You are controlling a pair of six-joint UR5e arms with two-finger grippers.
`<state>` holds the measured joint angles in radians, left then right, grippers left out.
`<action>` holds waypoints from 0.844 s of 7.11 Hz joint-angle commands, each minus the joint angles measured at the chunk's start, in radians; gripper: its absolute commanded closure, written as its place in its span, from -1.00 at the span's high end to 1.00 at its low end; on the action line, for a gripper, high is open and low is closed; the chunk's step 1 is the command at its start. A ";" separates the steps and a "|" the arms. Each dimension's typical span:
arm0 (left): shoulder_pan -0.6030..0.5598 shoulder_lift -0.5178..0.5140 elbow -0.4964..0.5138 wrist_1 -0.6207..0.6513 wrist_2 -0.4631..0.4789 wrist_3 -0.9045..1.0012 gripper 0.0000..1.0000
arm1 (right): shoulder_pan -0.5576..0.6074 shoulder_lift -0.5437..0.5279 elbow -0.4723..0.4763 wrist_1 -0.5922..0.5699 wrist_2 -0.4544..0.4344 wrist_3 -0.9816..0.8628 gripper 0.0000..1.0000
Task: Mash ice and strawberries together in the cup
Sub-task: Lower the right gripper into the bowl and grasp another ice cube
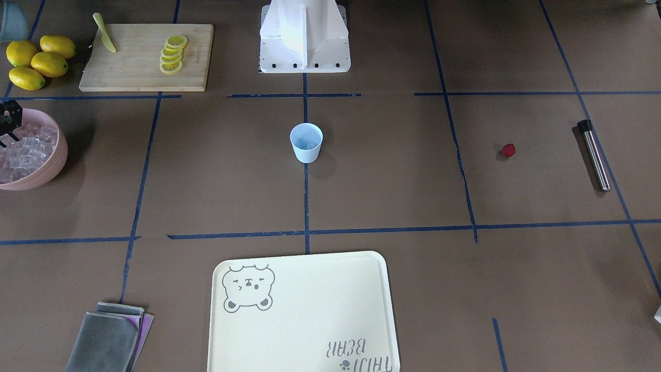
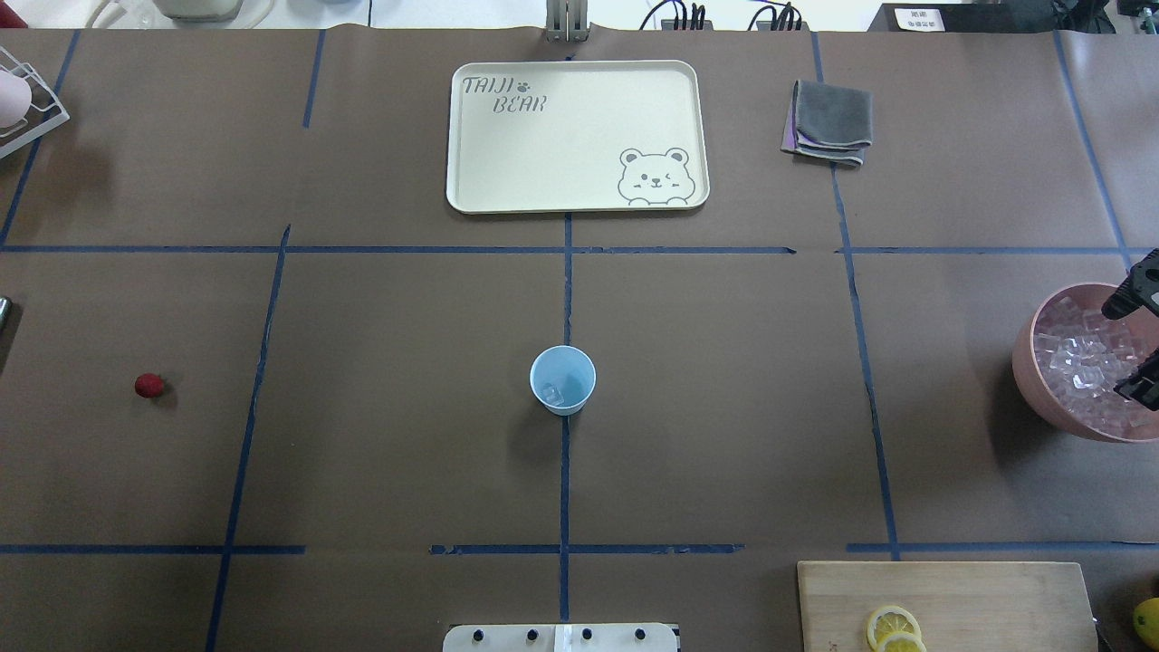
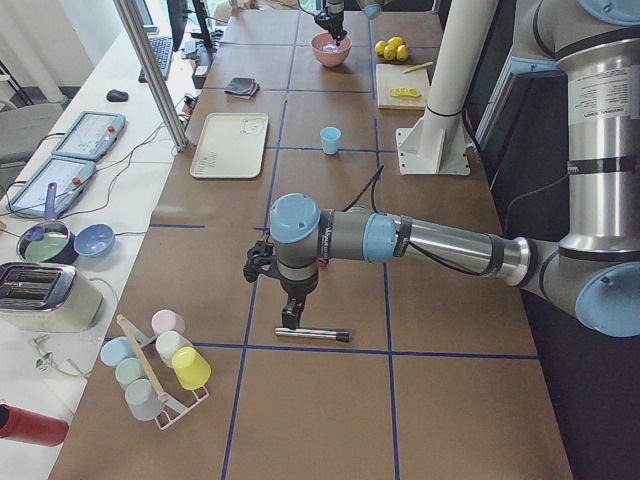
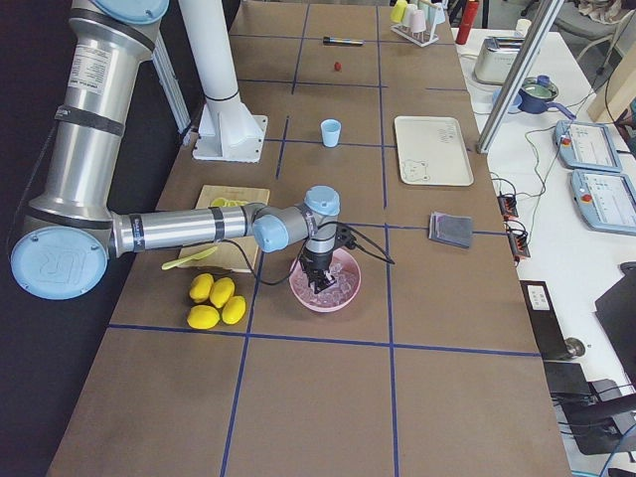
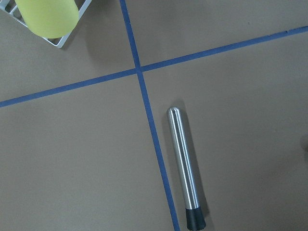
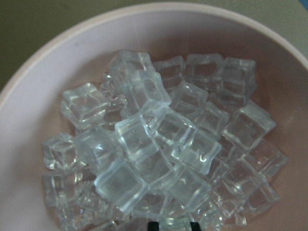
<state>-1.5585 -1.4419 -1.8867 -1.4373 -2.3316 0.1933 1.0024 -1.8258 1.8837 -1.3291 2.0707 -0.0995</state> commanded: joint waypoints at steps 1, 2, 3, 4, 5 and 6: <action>0.000 0.000 0.000 0.000 0.000 0.000 1.00 | 0.008 -0.001 0.023 -0.001 0.008 -0.002 -1.00; 0.000 0.000 0.001 0.000 0.000 0.000 1.00 | 0.039 -0.004 0.056 -0.015 0.019 -0.003 -1.00; 0.000 0.000 0.001 0.000 0.000 0.000 1.00 | 0.057 -0.009 0.081 -0.015 0.025 -0.003 -1.00; 0.000 0.000 0.001 0.000 0.000 0.000 1.00 | 0.068 -0.009 0.098 -0.015 0.023 -0.003 -1.00; 0.000 0.000 0.001 0.000 0.000 0.000 1.00 | 0.074 -0.003 0.132 -0.016 0.026 0.013 -1.00; 0.000 0.000 0.000 0.000 0.000 0.000 1.00 | 0.071 0.023 0.161 -0.037 0.058 0.077 -1.00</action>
<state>-1.5585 -1.4420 -1.8856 -1.4373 -2.3316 0.1933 1.0720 -1.8245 2.0081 -1.3494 2.1030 -0.0770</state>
